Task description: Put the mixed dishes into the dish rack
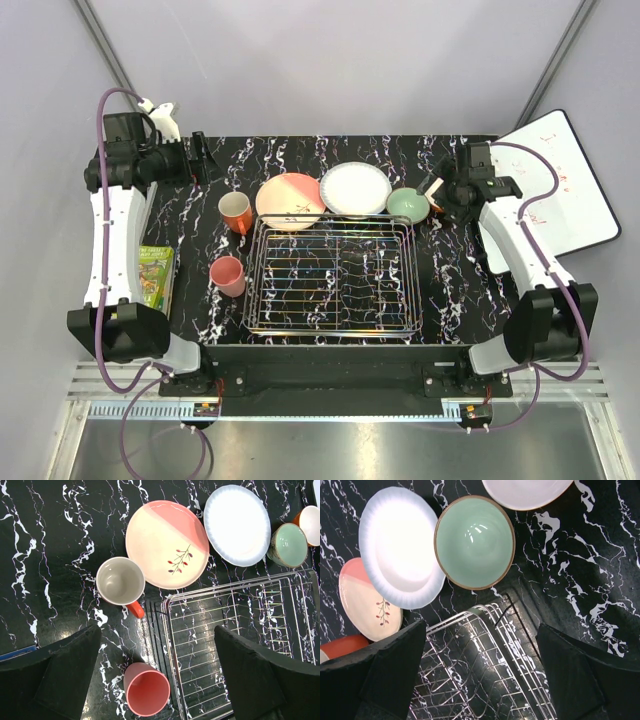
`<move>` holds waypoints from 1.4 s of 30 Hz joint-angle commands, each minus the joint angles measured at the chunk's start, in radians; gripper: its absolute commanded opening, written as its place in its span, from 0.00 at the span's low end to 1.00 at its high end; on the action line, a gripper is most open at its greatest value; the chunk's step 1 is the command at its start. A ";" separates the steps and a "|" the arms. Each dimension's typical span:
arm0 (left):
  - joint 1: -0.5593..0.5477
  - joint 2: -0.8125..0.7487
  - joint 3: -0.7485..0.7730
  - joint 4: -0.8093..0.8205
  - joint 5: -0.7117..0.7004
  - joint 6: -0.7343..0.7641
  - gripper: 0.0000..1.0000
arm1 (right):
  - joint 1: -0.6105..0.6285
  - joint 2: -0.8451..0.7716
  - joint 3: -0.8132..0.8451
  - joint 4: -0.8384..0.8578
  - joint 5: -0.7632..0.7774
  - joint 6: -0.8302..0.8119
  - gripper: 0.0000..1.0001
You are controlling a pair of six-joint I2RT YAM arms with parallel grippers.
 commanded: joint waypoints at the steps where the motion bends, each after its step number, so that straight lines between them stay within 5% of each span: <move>1: 0.008 -0.005 0.052 0.015 0.032 0.009 0.99 | -0.014 0.036 0.024 0.033 0.073 0.051 1.00; 24: 0.012 0.000 0.059 0.013 0.067 -0.010 0.99 | -0.031 0.435 0.110 0.152 0.193 0.110 0.82; 42: 0.012 -0.023 0.052 0.013 0.098 -0.005 0.99 | -0.029 0.464 -0.039 0.347 0.125 0.124 0.64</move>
